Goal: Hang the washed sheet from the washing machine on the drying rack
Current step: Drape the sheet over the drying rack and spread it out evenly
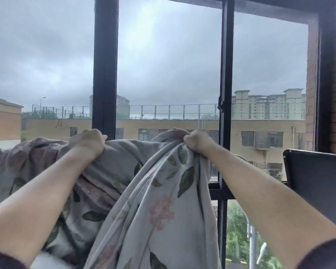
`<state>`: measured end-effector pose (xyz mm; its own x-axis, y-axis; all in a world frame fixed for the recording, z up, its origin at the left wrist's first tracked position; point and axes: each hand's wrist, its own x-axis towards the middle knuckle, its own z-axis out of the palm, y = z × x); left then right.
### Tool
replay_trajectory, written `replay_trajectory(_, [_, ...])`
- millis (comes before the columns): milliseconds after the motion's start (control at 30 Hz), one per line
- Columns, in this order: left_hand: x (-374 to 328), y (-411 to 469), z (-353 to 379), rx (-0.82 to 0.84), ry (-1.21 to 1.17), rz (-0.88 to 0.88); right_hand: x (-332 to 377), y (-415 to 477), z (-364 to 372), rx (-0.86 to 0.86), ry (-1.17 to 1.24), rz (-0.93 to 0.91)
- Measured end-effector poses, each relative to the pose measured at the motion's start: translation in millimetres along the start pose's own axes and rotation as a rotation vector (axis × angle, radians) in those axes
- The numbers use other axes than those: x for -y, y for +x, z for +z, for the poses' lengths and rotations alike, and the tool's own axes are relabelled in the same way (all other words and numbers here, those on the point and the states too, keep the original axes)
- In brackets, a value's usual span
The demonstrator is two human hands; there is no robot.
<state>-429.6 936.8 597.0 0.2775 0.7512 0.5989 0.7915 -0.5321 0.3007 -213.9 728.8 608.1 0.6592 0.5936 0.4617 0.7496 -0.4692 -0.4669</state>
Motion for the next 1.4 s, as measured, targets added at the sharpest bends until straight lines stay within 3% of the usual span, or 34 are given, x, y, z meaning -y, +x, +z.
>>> replay_trajectory(133, [-38.8,-26.6,8.4,-0.087,-0.064,0.294,0.3,-5.7,12.6,0.015,-0.129,-0.067])
replay_trajectory(300, [-88.3,-72.9,16.1,-0.064,-0.100,0.675,-1.0,-7.1,8.1,0.017,-0.139,-0.074])
replay_trajectory(467, [-74.6,-59.8,20.3,-0.177,-0.226,0.597,-3.1,-4.4,-0.7,-0.022,-0.021,-0.001])
replay_trajectory(600, [-11.7,-21.0,6.6,-0.248,-0.276,0.274,-16.0,1.2,-15.1,-0.098,0.037,0.063])
replay_trajectory(667, [9.4,-7.1,-3.0,-0.200,-0.169,0.081,-17.3,3.2,-18.1,-0.107,0.055,0.074])
replay_trajectory(733, [7.9,-4.0,-7.7,-0.136,-0.046,0.006,-12.3,1.5,-13.2,-0.076,0.037,0.064])
replay_trajectory(800, [-9.6,-13.6,-7.8,-0.115,0.001,0.078,-6.4,-4.0,-3.4,-0.030,-0.027,0.031])
replay_trajectory(967, [-71.4,-60.6,4.2,-0.065,-0.157,0.523,4.5,-11.6,4.2,0.004,-0.140,-0.046])
replay_trajectory(1067, [-82.0,-72.5,12.5,-0.054,-0.131,0.636,5.9,-14.3,2.3,0.015,-0.155,-0.063])
replay_trajectory(1233, [-47.2,-47.4,24.2,-0.250,-0.395,0.452,-1.3,-17.0,2.3,-0.022,-0.043,-0.092])
replay_trajectory(1300, [-28.0,-38.6,22.7,-0.330,-0.339,0.317,-3.8,-19.4,4.2,-0.060,-0.005,-0.123])
replay_trajectory(1400, [-5.4,-27.1,14.8,-0.282,-0.223,0.119,-4.1,-25.6,9.2,-0.096,0.041,-0.180])
